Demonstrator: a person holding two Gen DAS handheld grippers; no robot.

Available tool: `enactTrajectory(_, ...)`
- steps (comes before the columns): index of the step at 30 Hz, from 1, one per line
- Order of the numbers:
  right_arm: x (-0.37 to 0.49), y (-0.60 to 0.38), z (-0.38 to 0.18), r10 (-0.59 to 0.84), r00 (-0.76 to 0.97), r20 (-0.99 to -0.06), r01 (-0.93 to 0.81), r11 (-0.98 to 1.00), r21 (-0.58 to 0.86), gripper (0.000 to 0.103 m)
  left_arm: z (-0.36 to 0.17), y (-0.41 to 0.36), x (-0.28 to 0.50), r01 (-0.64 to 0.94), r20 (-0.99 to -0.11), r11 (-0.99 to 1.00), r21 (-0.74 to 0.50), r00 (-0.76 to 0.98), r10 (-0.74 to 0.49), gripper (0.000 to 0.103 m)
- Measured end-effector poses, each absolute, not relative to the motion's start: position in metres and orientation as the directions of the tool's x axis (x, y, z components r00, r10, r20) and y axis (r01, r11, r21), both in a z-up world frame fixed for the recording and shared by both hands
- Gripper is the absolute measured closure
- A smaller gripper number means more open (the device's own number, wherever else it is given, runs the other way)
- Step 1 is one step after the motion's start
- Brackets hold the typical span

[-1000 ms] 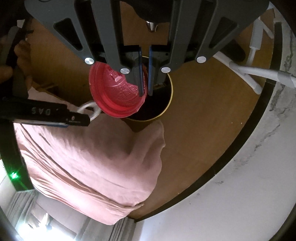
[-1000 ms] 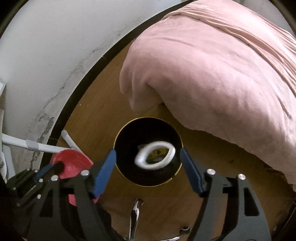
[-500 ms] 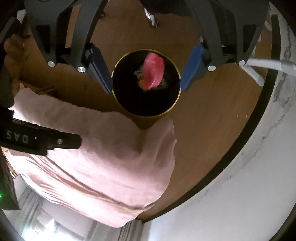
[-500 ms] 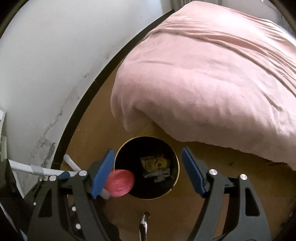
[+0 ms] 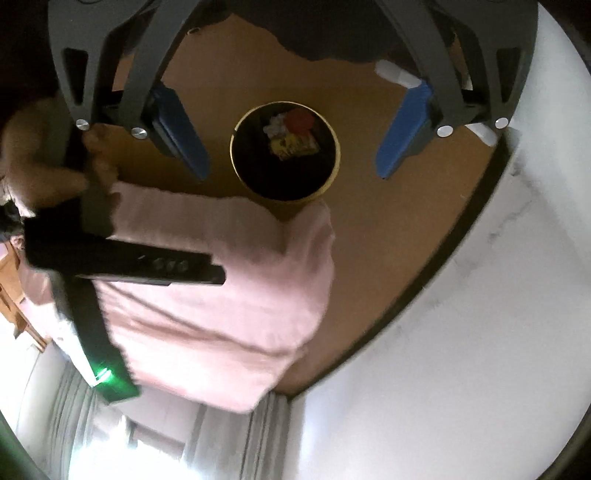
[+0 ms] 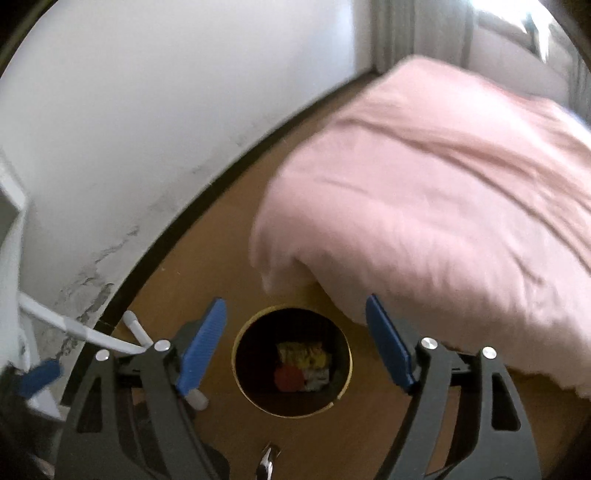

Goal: Collect trash
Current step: 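Move both tools back to the desk and grasp the white paper strip with the right tool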

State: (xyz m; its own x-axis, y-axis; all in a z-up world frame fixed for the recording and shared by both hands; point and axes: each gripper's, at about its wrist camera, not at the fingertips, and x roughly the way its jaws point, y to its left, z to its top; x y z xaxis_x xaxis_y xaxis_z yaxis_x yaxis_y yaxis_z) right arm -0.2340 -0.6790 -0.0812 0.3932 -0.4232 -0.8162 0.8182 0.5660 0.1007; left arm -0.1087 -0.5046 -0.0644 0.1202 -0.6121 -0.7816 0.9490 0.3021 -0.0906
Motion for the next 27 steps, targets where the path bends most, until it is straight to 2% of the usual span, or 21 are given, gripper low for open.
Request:
enactTrajectory(5, -0.2, -0.619, -0.034, -0.399, 0.514, -0.76, 0.703, 0.703, 0.106, 0.026, 0.002, -0.413, -0.089, 0.907, -0.722, 0.411, -0.086, 0.228, -0.653, 0.011)
enactTrajectory(9, -0.153, -0.544, -0.006, -0.274, 0.621, -0.734, 0.525, 0.841, 0.131, 0.025, 0.031, -0.324, -0.061, 0.835, -0.69, 0.546, -0.058, 0.362, -0.627, 0.011)
enactTrajectory(13, -0.098, -0.454, 0.013, -0.092, 0.68, -0.727, 0.282, 0.949, 0.144, 0.025, 0.041, -0.228, -0.03, 0.694, -0.682, 0.72, -0.007, 0.523, -0.511, 0.011)
enactTrajectory(19, -0.019, -0.32, 0.016, 0.138, 0.65, -0.747, -0.08, 0.99, 0.113, 0.025, 0.037, -0.091, 0.013, 0.364, -0.693, 0.931, -0.006, 0.67, -0.266, 0.011)
enactTrajectory(22, 0.007, -0.26, 0.006, 0.203, 0.608, -0.768, -0.21, 0.973, 0.092, 0.026, 0.032, -0.046, 0.027, 0.261, -0.707, 0.965, -0.031, 0.676, -0.206, 0.011)
enactTrajectory(27, 0.036, -0.199, -0.011, 0.195, 0.58, -0.79, -0.315, 0.949, 0.003, 0.026, 0.023, 0.01, 0.032, 0.147, -0.721, 0.986, -0.077, 0.675, -0.157, 0.011)
